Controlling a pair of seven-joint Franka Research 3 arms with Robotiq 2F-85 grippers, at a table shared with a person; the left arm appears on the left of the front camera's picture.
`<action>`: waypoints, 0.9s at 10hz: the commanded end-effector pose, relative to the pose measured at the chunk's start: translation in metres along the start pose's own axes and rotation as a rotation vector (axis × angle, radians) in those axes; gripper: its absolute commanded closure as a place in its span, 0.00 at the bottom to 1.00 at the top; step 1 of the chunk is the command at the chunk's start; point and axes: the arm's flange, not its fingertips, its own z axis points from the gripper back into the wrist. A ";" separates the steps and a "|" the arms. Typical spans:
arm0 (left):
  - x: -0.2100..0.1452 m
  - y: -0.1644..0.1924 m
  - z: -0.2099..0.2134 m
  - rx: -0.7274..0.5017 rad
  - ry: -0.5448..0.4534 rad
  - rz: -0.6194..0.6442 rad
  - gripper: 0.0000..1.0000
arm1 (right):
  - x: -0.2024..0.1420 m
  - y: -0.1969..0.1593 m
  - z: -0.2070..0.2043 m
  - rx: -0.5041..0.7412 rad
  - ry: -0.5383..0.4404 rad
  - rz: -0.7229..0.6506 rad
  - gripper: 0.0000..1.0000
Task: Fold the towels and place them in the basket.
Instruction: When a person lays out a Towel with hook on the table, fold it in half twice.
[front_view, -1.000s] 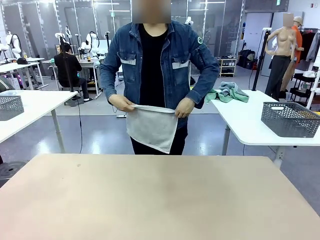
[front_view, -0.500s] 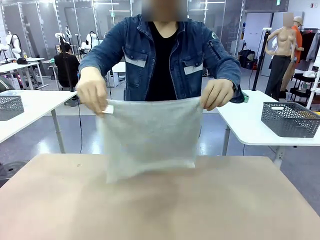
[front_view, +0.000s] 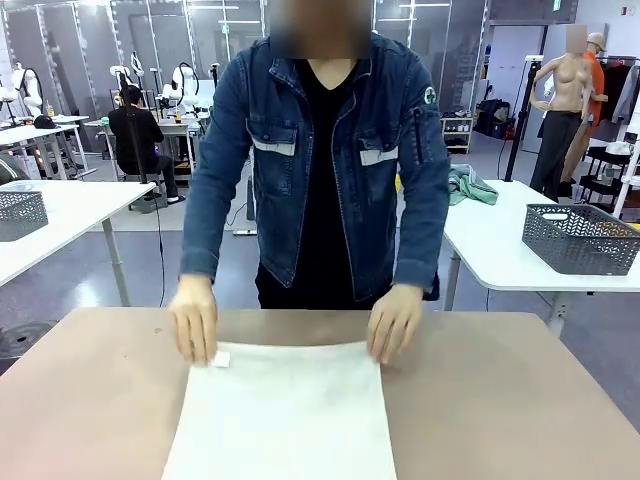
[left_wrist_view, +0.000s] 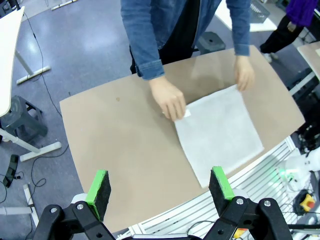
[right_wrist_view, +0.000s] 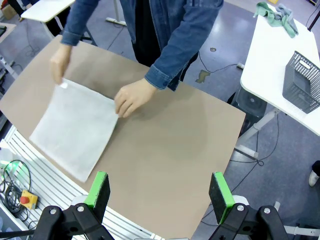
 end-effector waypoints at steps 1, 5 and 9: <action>0.001 -0.002 0.002 -0.009 -0.004 -0.010 0.00 | 0.000 0.000 0.000 0.002 -0.001 0.001 0.00; 0.001 -0.002 0.002 -0.009 -0.004 -0.010 0.00 | 0.000 0.000 0.000 0.002 -0.001 0.001 0.00; 0.001 -0.002 0.002 -0.009 -0.004 -0.010 0.00 | 0.000 0.000 0.000 0.002 -0.001 0.001 0.00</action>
